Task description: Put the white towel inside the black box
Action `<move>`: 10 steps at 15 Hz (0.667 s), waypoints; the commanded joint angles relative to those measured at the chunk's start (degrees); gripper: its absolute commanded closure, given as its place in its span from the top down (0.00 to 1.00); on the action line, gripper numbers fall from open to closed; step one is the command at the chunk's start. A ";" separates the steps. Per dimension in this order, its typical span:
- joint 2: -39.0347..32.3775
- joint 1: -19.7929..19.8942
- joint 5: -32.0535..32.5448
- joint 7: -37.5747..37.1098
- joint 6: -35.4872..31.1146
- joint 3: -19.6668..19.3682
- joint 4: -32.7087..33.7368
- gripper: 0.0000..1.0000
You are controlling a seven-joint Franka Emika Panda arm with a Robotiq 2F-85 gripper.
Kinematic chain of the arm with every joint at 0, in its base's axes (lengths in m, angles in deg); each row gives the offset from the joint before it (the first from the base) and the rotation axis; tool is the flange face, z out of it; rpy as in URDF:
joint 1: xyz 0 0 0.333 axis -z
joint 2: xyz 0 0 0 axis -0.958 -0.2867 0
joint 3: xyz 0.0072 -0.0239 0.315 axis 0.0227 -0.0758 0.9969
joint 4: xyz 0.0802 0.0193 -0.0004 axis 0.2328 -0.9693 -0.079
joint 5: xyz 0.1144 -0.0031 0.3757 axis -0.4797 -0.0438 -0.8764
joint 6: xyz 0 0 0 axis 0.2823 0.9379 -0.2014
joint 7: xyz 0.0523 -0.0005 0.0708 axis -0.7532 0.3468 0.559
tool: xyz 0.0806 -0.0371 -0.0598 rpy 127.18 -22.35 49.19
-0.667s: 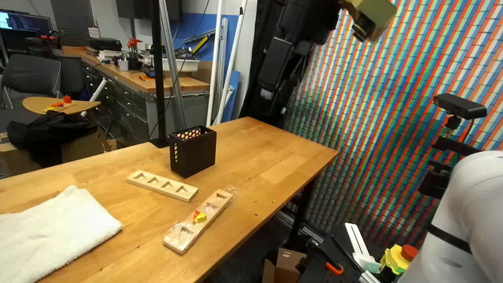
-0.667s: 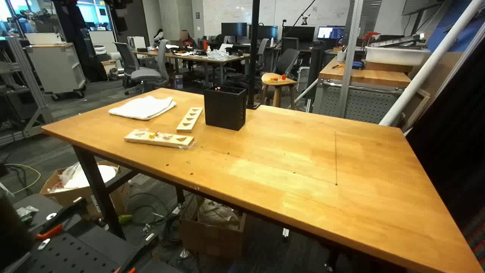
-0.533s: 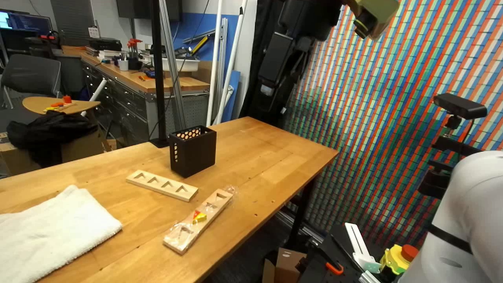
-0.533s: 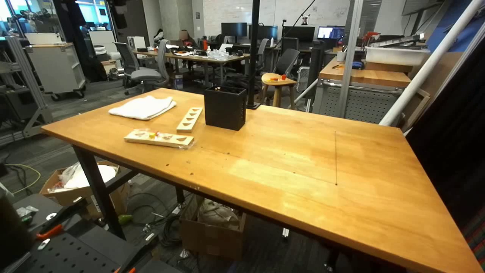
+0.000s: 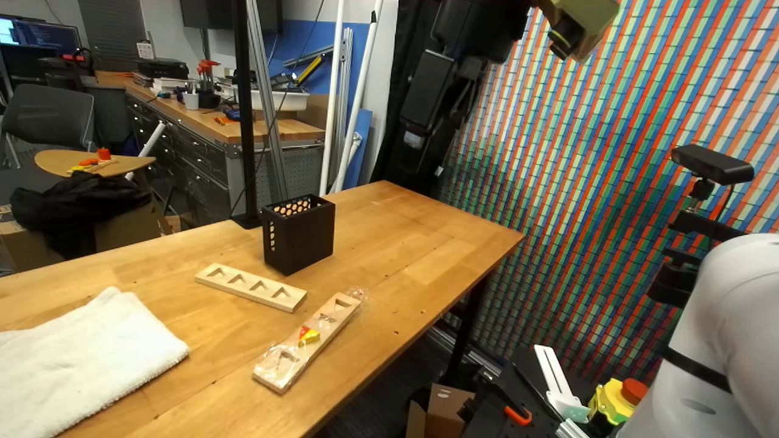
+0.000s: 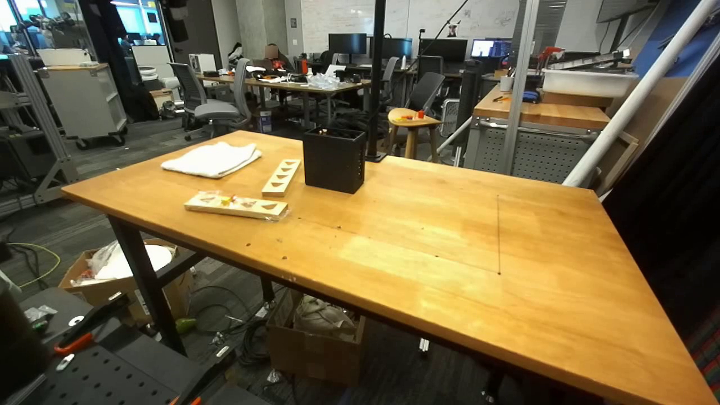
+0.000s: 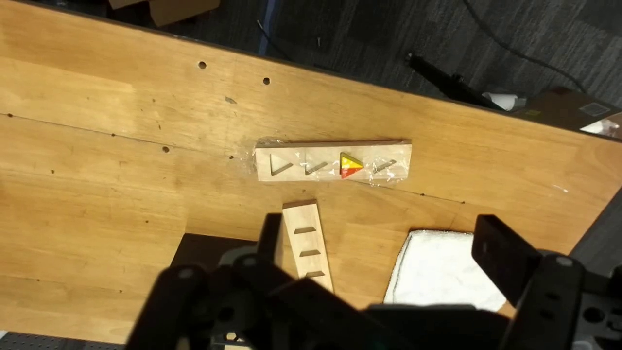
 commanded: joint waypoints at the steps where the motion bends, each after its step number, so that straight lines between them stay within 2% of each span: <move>1: -4.39 -0.60 0.38 -1.60 -0.51 3.11 3.18 1.00; 6: -16.87 -1.97 1.53 -6.13 -2.30 11.50 11.42 1.00; 10: -27.90 -2.75 5.29 -9.69 -2.41 17.22 20.70 1.00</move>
